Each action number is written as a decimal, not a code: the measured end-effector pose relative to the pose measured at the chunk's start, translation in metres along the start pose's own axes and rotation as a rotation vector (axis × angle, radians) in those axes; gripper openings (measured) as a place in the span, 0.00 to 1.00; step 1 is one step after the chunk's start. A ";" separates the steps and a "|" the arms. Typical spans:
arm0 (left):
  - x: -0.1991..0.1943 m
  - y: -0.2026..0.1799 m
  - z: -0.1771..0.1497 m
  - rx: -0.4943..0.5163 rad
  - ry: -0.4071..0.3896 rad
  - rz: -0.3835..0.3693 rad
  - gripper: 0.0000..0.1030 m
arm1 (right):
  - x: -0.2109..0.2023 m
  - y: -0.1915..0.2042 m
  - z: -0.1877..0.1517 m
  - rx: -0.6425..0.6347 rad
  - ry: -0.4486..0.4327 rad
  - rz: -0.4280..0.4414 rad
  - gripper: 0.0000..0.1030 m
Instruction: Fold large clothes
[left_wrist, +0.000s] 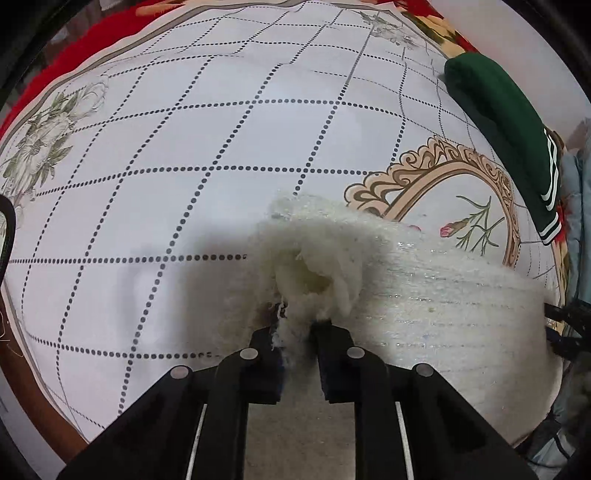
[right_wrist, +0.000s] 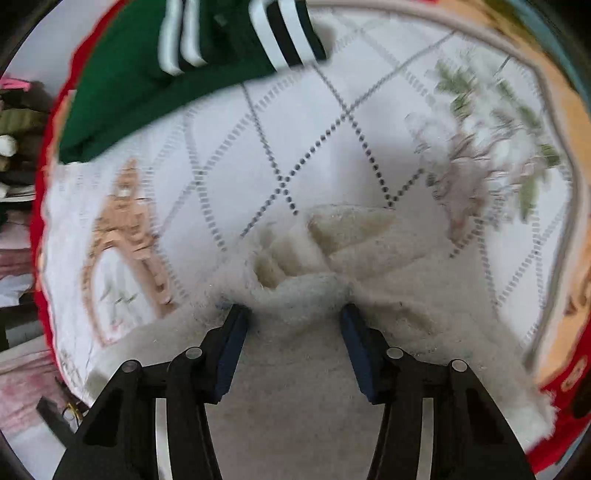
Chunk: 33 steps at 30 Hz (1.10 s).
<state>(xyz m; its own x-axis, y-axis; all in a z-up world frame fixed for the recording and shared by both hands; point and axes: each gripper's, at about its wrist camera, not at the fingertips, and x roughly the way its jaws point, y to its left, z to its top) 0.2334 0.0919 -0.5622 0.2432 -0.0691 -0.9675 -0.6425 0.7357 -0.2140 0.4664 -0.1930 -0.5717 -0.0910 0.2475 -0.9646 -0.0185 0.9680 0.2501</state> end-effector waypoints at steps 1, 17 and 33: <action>0.000 -0.001 0.001 0.008 0.008 0.000 0.16 | 0.004 0.006 0.006 -0.019 0.008 -0.024 0.54; -0.082 0.023 -0.026 -0.078 -0.105 0.080 0.82 | 0.014 0.093 -0.063 -0.350 0.183 -0.095 0.34; -0.022 0.049 -0.140 -0.599 0.017 -0.251 0.82 | -0.006 0.074 -0.056 -0.281 0.211 0.098 0.50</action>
<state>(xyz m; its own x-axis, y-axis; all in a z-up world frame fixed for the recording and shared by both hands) 0.0948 0.0357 -0.5705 0.4299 -0.2043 -0.8794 -0.8629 0.1935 -0.4668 0.4100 -0.1252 -0.5426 -0.3090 0.2964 -0.9037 -0.2696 0.8839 0.3821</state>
